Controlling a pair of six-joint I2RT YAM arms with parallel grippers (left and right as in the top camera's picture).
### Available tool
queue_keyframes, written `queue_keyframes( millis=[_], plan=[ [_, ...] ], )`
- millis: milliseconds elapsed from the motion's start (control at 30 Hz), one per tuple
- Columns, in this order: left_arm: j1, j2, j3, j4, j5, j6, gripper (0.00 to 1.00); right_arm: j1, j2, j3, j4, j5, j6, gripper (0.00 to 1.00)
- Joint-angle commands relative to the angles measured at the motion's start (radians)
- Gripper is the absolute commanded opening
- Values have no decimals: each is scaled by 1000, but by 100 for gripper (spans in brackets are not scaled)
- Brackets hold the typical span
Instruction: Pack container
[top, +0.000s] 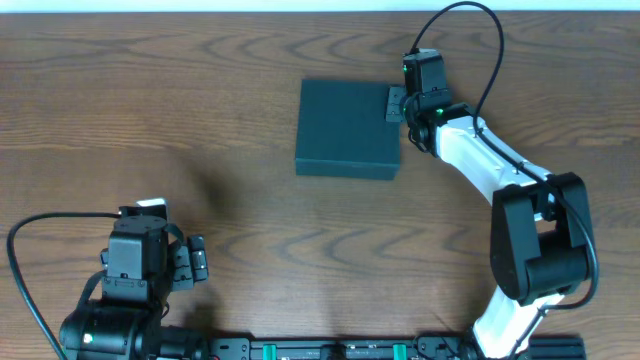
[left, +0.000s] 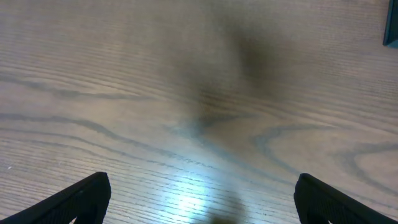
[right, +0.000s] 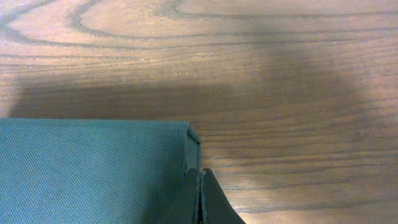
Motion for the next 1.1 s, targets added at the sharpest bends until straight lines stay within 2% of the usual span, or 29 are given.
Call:
queue_keyframes(
  millis=[0,333,800,1067],
  plan=[
    [6,-5,-3,-3,-3,14,95,3,6,21,-9,-50,26,1],
    [6,-5,-3,-3,-3,14,95,4,6,21,-6,-150,59,1],
    [6,-5,-3,-3,-3,14,95,3,6,21,39,-141,66,1],
    [6,-5,-3,-3,-3,14,95,-6,-36,35,12,-42,66,1]
  ],
)
